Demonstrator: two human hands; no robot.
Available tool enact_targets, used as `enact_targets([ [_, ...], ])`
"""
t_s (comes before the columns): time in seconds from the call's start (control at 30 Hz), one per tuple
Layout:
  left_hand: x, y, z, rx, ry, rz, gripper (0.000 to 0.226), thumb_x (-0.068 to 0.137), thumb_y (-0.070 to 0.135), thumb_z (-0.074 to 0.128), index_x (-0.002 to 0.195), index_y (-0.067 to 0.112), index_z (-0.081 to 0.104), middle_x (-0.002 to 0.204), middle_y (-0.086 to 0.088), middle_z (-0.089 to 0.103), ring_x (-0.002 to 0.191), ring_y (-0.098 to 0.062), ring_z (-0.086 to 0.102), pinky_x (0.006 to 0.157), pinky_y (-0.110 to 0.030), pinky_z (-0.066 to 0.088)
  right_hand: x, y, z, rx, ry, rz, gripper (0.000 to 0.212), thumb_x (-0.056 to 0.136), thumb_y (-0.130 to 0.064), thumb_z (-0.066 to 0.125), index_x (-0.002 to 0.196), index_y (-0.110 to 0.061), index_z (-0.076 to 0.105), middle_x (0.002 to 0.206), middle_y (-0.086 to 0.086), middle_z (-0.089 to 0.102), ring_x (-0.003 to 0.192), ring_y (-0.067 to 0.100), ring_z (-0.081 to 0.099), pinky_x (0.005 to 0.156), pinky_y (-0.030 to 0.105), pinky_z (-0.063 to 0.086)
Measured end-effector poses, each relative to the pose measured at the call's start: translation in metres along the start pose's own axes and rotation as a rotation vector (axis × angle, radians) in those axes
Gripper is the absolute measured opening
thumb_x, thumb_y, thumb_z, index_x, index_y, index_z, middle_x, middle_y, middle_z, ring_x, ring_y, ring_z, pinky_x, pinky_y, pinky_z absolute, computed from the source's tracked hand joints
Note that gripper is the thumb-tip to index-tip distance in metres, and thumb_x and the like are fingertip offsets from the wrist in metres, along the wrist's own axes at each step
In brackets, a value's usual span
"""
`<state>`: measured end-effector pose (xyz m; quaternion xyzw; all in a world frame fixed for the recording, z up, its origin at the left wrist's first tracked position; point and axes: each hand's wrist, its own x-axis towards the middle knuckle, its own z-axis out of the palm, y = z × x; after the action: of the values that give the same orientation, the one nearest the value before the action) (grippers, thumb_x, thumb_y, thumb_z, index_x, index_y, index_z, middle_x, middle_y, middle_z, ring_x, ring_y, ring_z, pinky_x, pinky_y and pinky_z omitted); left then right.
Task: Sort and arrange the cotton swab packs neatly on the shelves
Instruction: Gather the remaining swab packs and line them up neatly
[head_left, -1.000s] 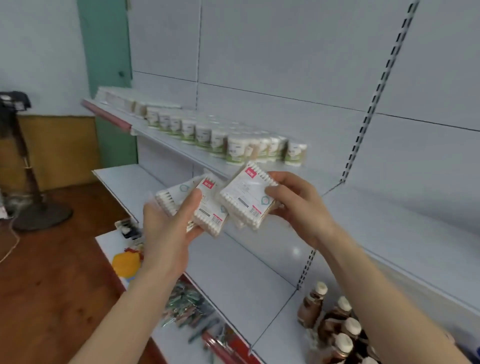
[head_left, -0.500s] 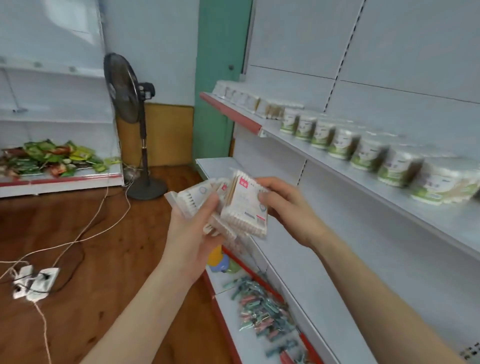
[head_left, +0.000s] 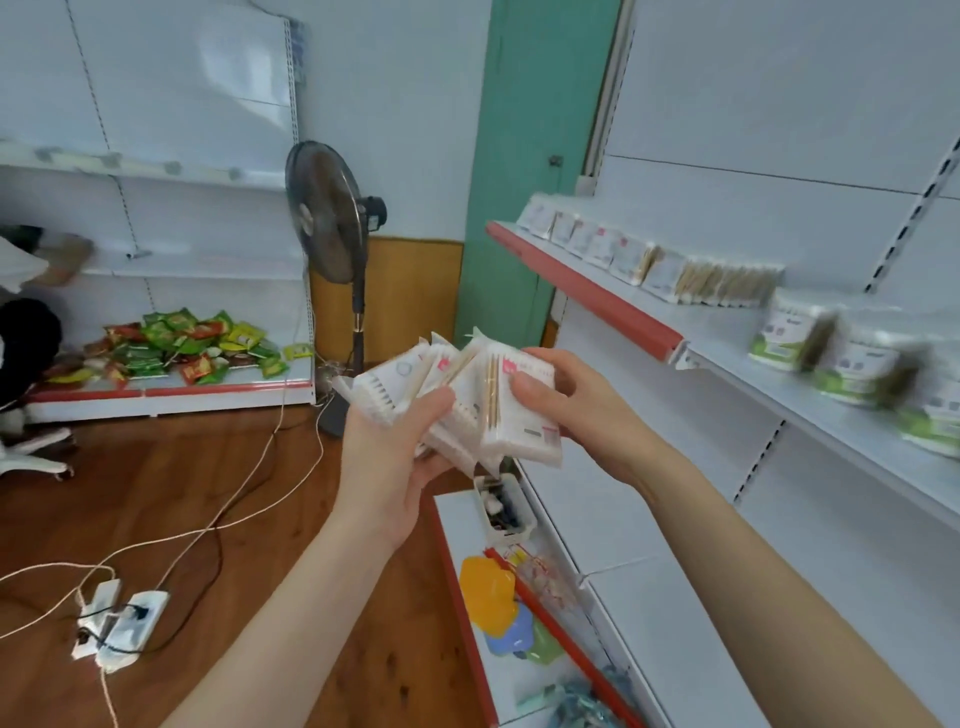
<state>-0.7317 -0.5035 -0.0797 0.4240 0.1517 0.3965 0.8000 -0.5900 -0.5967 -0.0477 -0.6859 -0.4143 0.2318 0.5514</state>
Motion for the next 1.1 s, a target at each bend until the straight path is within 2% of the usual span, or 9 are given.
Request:
enact_targets([
  [0.13, 0.072, 0.011, -0.013, -0.001, 0.079, 0.096, 0.053, 0.079, 0.003, 0.063, 0.124, 0.026, 0.050, 0.113, 0.001, 0.066, 0.097, -0.016, 0.068, 0.063, -0.032, 0.058, 0.086, 0.005, -0.009, 0.180, 0.130, 0.044, 0.023, 0.083, -0.021, 0.065, 0.104, -0.015, 0.058, 0.088, -0.002, 0.066, 0.071, 0.006, 0.066, 0.062, 0.023, 0.054],
  [0.3, 0.145, 0.008, -0.032, 0.028, 0.170, 0.150, 0.041, 0.084, -0.003, 0.059, 0.107, 0.031, 0.055, 0.098, 0.009, 0.070, 0.090, -0.011, 0.069, 0.061, -0.029, 0.058, 0.170, 0.019, -0.005, 0.224, 0.206, 0.068, 0.021, 0.089, -0.013, 0.058, 0.110, -0.010, 0.054, 0.088, 0.001, 0.066, 0.075, 0.011, 0.065, 0.068, 0.029, 0.056],
  [0.43, 0.213, 0.001, -0.040, 0.012, 0.181, 0.148, 0.040, 0.084, 0.000, 0.060, 0.105, 0.033, 0.055, 0.092, 0.014, 0.070, 0.087, -0.008, 0.069, 0.062, -0.029, 0.058, 0.220, 0.032, -0.009, 0.233, 0.266, 0.083, 0.019, 0.091, -0.009, 0.055, 0.110, -0.008, 0.053, 0.089, 0.004, 0.064, 0.076, 0.014, 0.063, 0.069, 0.032, 0.054],
  [0.5, 0.248, -0.004, -0.041, 0.009, 0.163, 0.127, 0.042, 0.084, 0.002, 0.061, 0.112, 0.032, 0.052, 0.099, 0.013, 0.068, 0.088, -0.007, 0.069, 0.065, -0.030, 0.059, 0.242, 0.039, -0.015, 0.243, 0.307, 0.072, 0.015, 0.092, -0.007, 0.051, 0.106, -0.009, 0.054, 0.088, 0.005, 0.064, 0.074, 0.014, 0.061, 0.068, 0.030, 0.052],
  [0.67, 0.341, -0.018, -0.037, 0.037, 0.004, 0.022, 0.056, 0.085, 0.008, 0.062, 0.133, 0.027, 0.042, 0.122, 0.006, 0.061, 0.105, -0.016, 0.063, 0.086, -0.043, 0.053, 0.286, 0.046, -0.032, 0.084, 0.424, 0.026, 0.014, 0.090, -0.007, 0.052, 0.097, -0.017, 0.059, 0.091, 0.000, 0.066, 0.075, 0.011, 0.062, 0.068, 0.024, 0.051],
  [0.8, 0.407, -0.024, -0.019, 0.035, -0.185, -0.065, 0.053, 0.086, 0.008, 0.061, 0.131, 0.030, 0.044, 0.115, 0.010, 0.065, 0.097, -0.010, 0.067, 0.073, -0.035, 0.058, 0.300, 0.045, -0.051, 0.060, 0.590, 0.050, 0.015, 0.087, -0.006, 0.059, 0.099, -0.016, 0.059, 0.088, 0.001, 0.070, 0.077, 0.012, 0.067, 0.065, 0.023, 0.052],
  [0.93, 0.433, -0.045, 0.012, -0.027, -0.325, -0.190, 0.050, 0.086, 0.002, 0.059, 0.127, 0.028, 0.047, 0.112, 0.008, 0.066, 0.095, -0.010, 0.068, 0.068, -0.033, 0.059, 0.284, 0.045, -0.074, -0.034, 0.810, 0.098, 0.020, 0.085, -0.009, 0.064, 0.101, -0.019, 0.059, 0.091, 0.011, 0.068, 0.079, 0.015, 0.065, 0.074, 0.029, 0.055],
  [1.03, 0.439, -0.063, 0.038, -0.067, -0.412, -0.266, 0.050, 0.084, 0.000, 0.059, 0.129, 0.021, 0.047, 0.112, 0.004, 0.067, 0.095, -0.013, 0.068, 0.059, -0.029, 0.057, 0.258, 0.041, -0.091, -0.088, 0.983, 0.142, 0.018, 0.084, -0.008, 0.064, 0.097, -0.020, 0.060, 0.085, 0.006, 0.065, 0.071, 0.011, 0.065, 0.074, 0.029, 0.056],
  [1.1, 0.441, -0.072, 0.054, -0.120, -0.466, -0.306, 0.053, 0.081, 0.001, 0.063, 0.128, 0.020, 0.048, 0.110, 0.003, 0.067, 0.094, -0.013, 0.068, 0.056, -0.028, 0.056, 0.238, 0.032, -0.106, -0.136, 1.089, 0.160, 0.017, 0.084, -0.007, 0.064, 0.094, -0.021, 0.060, 0.087, 0.005, 0.064, 0.075, 0.016, 0.065, 0.077, 0.033, 0.057],
])
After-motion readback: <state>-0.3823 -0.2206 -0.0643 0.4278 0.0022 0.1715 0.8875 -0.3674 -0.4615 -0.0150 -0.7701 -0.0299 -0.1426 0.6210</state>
